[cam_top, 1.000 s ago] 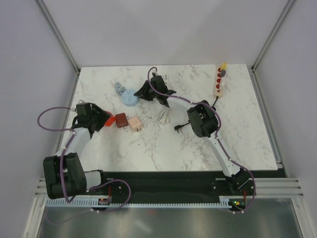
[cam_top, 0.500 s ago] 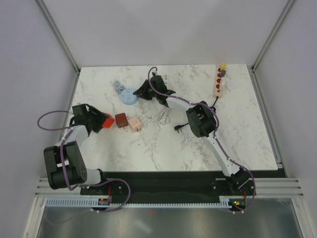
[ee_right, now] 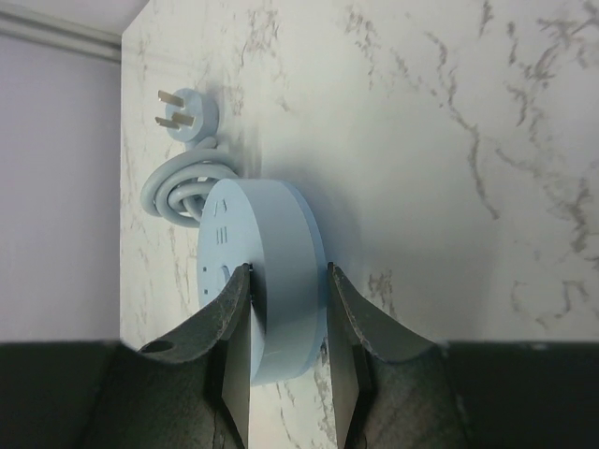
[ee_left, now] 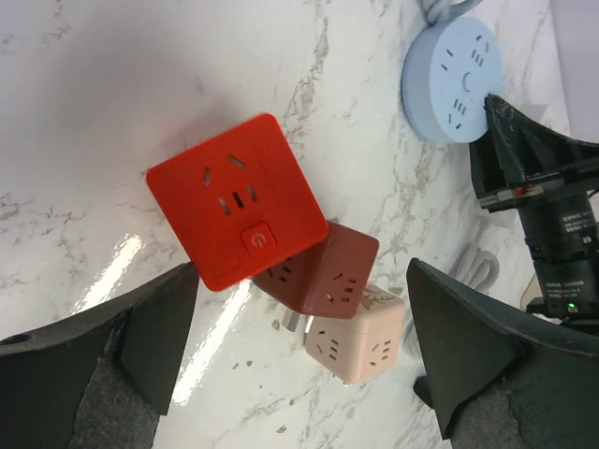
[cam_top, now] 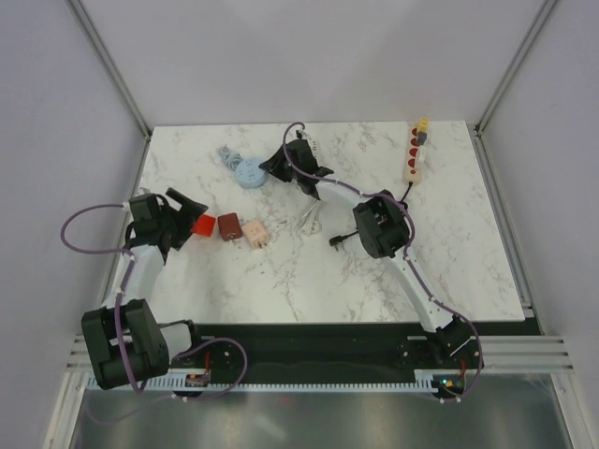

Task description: Pull the plug off the socket

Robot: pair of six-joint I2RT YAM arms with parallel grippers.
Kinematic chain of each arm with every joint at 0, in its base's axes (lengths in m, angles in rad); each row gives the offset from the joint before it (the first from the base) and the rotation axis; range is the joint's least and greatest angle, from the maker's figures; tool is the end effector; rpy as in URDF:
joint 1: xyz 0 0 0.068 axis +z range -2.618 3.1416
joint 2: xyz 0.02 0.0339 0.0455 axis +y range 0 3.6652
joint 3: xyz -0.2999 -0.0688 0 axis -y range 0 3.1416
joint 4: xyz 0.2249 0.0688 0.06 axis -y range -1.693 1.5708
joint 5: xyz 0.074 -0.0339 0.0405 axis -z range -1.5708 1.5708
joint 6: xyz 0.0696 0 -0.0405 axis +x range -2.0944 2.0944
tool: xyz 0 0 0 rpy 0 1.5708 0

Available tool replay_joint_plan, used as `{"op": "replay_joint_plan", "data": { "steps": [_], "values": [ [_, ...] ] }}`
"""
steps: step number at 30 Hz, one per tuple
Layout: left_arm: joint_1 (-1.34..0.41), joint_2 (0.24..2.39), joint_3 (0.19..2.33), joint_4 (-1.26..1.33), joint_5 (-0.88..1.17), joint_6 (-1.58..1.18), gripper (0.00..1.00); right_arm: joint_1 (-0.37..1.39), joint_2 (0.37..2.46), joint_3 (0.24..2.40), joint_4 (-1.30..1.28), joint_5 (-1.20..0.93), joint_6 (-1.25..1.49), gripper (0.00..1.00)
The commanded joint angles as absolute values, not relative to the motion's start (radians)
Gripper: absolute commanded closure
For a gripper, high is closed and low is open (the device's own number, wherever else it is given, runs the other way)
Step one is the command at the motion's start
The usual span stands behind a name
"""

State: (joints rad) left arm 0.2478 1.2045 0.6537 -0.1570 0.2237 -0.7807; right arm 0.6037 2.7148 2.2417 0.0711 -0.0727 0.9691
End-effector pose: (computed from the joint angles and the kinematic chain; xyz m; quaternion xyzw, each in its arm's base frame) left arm 0.2398 0.0447 0.2347 -0.4034 0.8089 -0.2072 0.3743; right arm 0.5343 0.3746 0.1325 0.1317 0.8233 0.4117 0.3680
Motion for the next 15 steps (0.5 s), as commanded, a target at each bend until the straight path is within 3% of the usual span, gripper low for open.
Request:
{"op": "replay_joint_plan", "data": {
  "steps": [1,15],
  "values": [
    [0.227,1.143,0.689,-0.183,0.265,-0.765,0.00,0.560,2.726,2.255,-0.032,0.127,0.927,1.00],
    [-0.081,0.994,0.698,-0.198,0.169,-0.741,0.00,0.538,2.758,2.305,-0.064,0.229,0.920,1.00]
  ]
}}
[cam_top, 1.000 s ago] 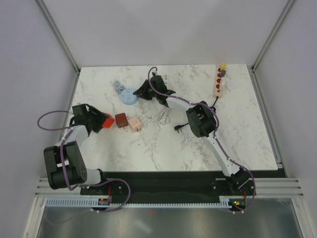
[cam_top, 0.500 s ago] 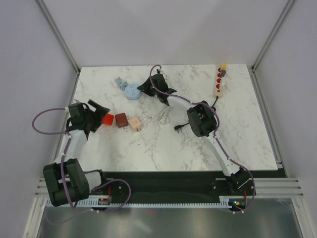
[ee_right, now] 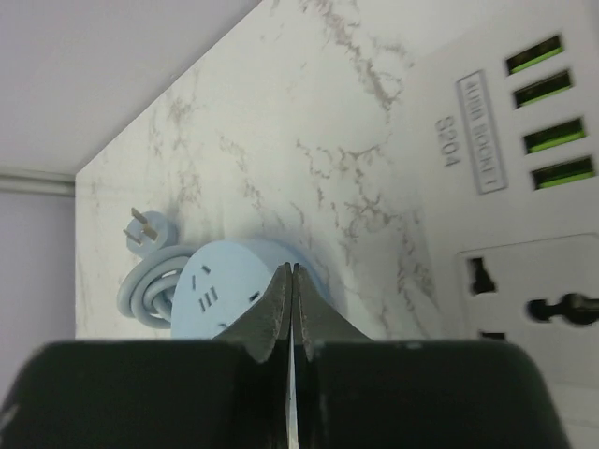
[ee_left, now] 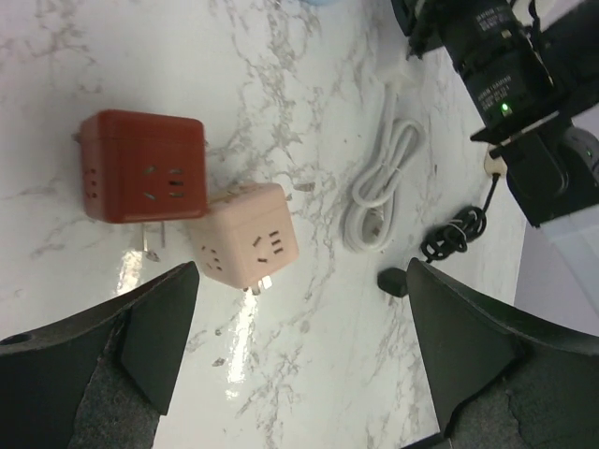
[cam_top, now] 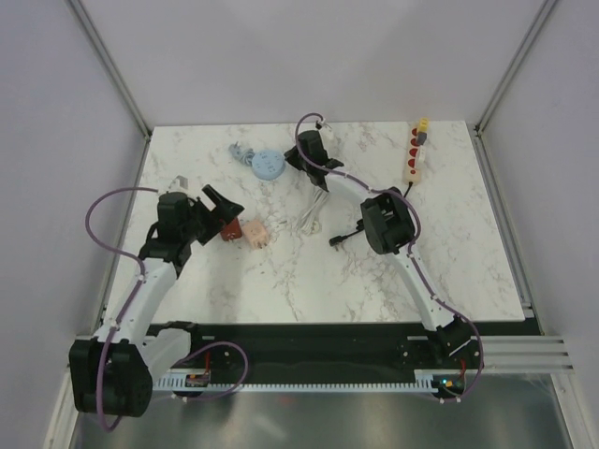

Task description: Pull the plug off the socket

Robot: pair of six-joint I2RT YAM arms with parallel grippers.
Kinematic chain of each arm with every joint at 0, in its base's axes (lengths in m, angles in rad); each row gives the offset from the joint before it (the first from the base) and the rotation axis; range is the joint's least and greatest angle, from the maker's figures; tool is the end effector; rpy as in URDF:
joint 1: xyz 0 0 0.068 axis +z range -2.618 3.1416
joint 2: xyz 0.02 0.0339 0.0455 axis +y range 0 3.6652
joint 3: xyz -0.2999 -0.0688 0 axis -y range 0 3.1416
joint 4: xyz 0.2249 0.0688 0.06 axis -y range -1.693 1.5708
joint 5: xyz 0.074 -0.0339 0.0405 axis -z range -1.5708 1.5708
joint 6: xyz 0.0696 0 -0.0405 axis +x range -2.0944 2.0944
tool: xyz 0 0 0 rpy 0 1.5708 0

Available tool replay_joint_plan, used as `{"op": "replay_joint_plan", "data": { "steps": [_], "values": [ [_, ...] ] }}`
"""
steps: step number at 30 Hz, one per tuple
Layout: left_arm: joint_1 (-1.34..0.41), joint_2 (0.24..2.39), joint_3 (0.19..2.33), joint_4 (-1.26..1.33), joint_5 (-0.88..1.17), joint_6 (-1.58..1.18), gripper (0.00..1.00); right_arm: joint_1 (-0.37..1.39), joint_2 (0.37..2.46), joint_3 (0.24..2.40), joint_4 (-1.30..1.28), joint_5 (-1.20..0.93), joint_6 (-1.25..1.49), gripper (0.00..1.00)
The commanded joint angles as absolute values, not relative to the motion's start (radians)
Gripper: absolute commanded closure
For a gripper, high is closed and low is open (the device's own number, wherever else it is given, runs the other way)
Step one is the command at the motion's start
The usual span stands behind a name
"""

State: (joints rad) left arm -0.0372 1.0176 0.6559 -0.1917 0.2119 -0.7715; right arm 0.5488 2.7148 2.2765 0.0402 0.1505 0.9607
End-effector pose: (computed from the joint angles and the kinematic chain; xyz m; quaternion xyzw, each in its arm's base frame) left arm 0.2142 -0.0226 0.2705 -0.2637 0.8291 -0.2755 0.4089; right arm 0.5632 0.3321 0.1412 0.2106 0.8046 0.3324 0.4448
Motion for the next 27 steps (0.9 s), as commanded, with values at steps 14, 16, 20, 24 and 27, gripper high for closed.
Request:
{"op": "replay_joint_plan", "data": {
  "steps": [14,16,20,24,27],
  "values": [
    [-0.170,0.887,0.686,-0.232,0.310,-0.695,0.00,0.545,2.360,2.111,-0.285,0.164,0.570,0.65],
    [-0.213,0.896,0.677,-0.222,0.321,-0.706,0.01,0.529,2.260,2.033,-0.337,0.167,0.549,0.59],
    [-0.311,0.920,0.670,-0.169,0.337,-0.724,0.03,0.465,2.106,1.896,-0.402,0.135,0.528,0.41],
    [-0.438,0.960,0.673,-0.100,0.339,-0.756,0.04,0.316,1.981,1.757,-0.468,0.112,0.491,0.18],
    [-0.514,1.005,0.686,-0.048,0.353,-0.765,0.05,0.223,1.867,1.616,-0.494,0.150,0.453,0.07]
  ]
}}
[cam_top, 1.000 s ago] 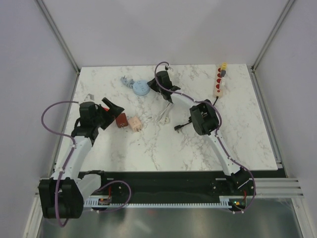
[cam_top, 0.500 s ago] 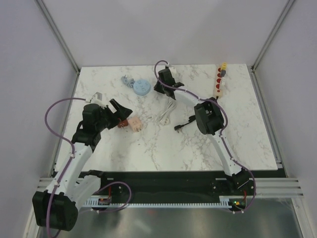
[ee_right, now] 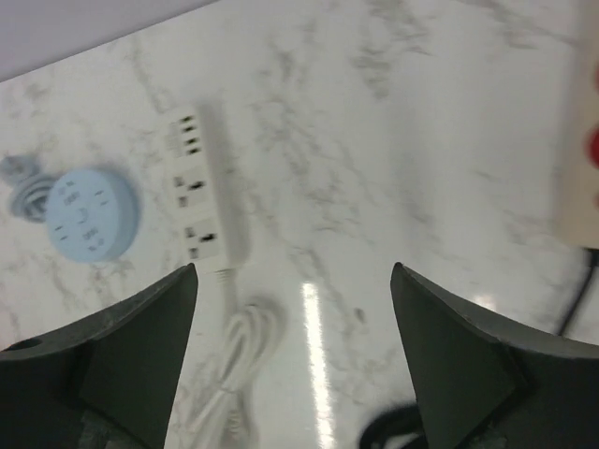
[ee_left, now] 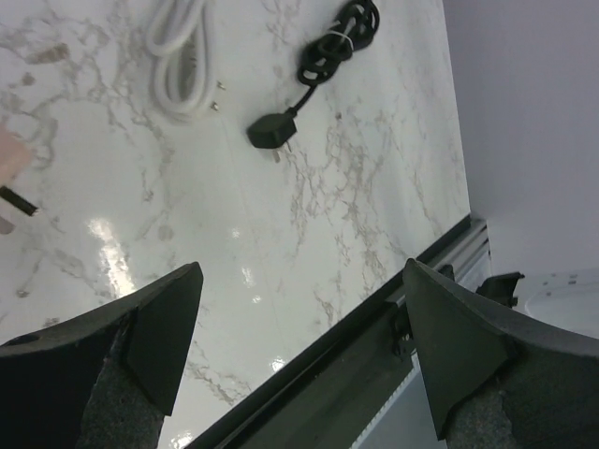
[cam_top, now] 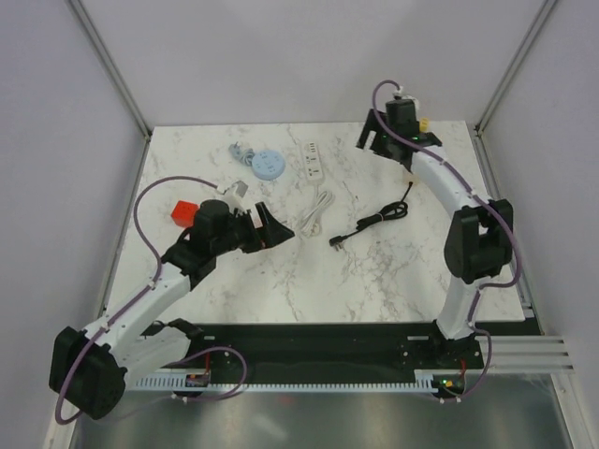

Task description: Pull the plug off the socket

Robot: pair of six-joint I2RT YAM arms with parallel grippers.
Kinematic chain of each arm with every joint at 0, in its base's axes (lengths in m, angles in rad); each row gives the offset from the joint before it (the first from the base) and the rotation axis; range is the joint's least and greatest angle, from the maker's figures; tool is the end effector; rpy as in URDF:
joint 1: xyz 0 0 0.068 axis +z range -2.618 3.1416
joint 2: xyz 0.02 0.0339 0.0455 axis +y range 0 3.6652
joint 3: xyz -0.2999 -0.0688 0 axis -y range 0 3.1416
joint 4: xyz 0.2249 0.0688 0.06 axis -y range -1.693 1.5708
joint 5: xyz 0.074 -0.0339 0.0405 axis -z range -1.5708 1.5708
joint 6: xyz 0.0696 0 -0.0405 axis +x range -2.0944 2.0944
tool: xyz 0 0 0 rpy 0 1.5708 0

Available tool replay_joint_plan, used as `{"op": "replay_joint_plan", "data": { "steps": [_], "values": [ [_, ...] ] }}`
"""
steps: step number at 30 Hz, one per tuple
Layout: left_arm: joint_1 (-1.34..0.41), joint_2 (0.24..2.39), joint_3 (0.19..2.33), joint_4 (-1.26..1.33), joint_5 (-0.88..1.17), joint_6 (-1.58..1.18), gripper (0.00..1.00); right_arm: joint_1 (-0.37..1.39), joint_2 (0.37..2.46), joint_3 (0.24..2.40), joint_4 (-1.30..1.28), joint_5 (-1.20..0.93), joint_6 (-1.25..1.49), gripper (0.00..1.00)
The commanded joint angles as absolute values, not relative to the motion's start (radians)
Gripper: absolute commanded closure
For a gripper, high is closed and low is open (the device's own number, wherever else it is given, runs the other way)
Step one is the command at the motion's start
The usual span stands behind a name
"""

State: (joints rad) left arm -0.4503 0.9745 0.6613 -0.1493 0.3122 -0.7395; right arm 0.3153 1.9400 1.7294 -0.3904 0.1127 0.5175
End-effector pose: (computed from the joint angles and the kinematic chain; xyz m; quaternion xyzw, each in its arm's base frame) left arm 0.1793 -0.1104 0.2869 -0.0401 0.8430 -0.4008 0.3564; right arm 0.4576 0.1410 0.3239 0.1153 0.8762 0.1427 0.4458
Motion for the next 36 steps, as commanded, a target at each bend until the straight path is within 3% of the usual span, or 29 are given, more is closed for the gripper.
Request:
{"op": "replay_joint_plan", "data": {
  "steps": [1,7,18,26,33,36],
  "values": [
    [-0.531,1.017,0.689,-0.037,0.356,-0.767,0.05,0.200,1.850,1.586,-0.498,0.161,0.448,0.05],
    [-0.618,1.104,0.733,-0.006,0.382,-0.758,0.06,0.040,1.844,1.447,-0.517,0.230,0.460,0.05],
    [-0.650,1.140,0.733,-0.005,0.411,-0.736,0.06,0.026,1.971,1.391,-0.471,0.256,0.446,0.24],
    [-0.683,1.160,0.721,0.028,0.471,-0.709,0.08,0.038,2.012,1.387,-0.434,0.233,0.436,0.49],
    [-0.706,1.181,0.723,0.028,0.511,-0.678,0.09,0.049,1.977,1.393,-0.437,0.262,0.445,0.51],
    [-0.709,1.174,0.709,0.026,0.518,-0.681,0.09,0.049,1.911,1.371,-0.446,0.314,0.471,0.47]
  ]
}}
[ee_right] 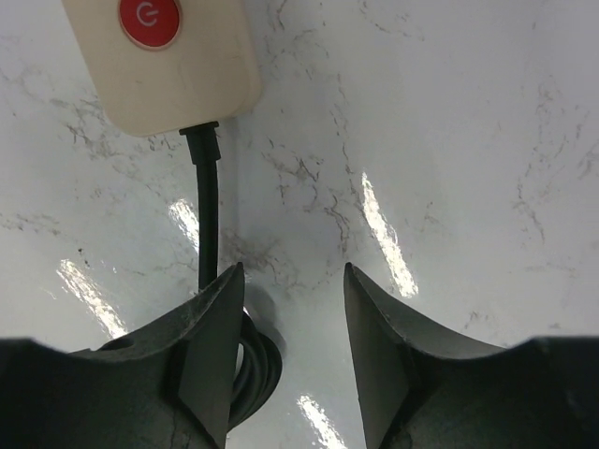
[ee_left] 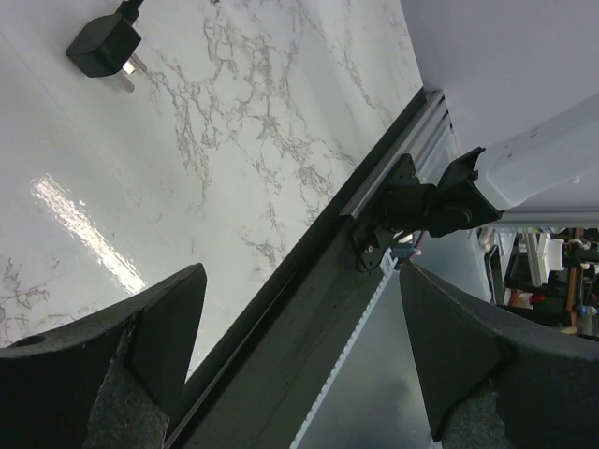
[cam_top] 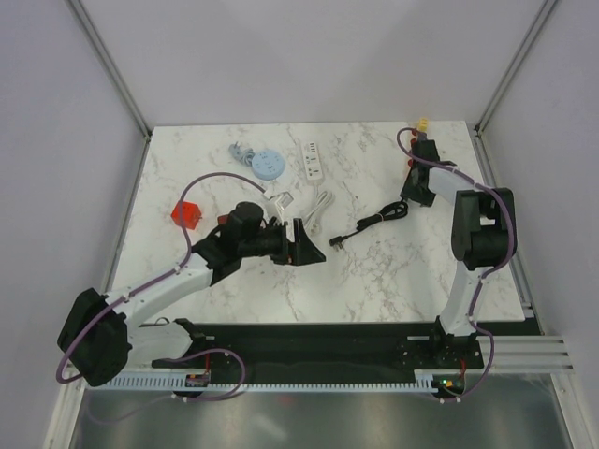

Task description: Pull the plug off the socket

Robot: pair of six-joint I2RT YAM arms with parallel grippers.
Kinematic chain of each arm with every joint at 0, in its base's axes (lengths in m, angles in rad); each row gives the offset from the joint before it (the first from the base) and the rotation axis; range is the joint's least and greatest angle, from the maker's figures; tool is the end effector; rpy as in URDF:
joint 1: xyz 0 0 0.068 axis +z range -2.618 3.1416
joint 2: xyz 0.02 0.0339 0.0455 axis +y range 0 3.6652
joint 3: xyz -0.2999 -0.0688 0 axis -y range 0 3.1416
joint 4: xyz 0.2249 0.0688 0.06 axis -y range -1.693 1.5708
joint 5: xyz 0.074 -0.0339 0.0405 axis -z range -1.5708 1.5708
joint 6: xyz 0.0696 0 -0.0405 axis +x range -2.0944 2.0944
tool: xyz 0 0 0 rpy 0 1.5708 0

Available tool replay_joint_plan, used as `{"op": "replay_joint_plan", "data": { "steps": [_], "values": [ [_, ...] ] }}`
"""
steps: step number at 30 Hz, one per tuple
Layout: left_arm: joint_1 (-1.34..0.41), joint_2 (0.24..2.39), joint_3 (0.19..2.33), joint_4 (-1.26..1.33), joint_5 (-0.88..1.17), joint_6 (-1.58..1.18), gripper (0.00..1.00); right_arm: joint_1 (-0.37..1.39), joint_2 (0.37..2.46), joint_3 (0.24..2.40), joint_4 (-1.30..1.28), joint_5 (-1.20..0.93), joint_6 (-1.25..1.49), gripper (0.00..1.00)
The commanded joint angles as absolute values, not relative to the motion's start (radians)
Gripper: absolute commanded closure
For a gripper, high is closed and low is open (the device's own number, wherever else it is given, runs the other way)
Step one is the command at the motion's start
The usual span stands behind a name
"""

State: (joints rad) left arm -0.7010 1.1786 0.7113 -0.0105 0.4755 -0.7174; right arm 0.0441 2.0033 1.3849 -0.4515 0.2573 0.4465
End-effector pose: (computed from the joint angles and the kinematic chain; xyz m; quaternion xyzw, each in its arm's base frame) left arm 0.1734 -0.1881 0.2804 0.1156 0.8313 -0.4816 0.2523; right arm 0.4320 0.0013 0.1803 0.2232 0.9351 -0.0609 0.2686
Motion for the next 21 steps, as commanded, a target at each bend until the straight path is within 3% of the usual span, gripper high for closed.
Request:
{"op": "replay_joint_plan", "data": {
  "steps": [1,8,13,18,21],
  "values": [
    [-0.709,1.169,0.701,0.028,0.506,-0.686,0.09,0.049,1.902,1.371,-0.446,0.324,0.472,0.45],
    [-0.709,1.132,0.609,0.127,0.449,-0.796,0.09,0.060,2.018,1.471,-0.459,0.267,0.460,0.32],
    [-0.709,1.100,0.578,0.149,0.445,-0.827,0.09,0.077,2.109,1.505,-0.471,0.248,0.460,0.33],
    [-0.709,1.077,0.623,0.065,0.422,-0.779,0.08,0.087,2.102,1.464,-0.460,0.265,0.457,0.46],
    [-0.709,1.077,0.647,0.057,0.414,-0.769,0.08,0.091,2.071,1.421,-0.450,0.270,0.451,0.68]
  ]
}}
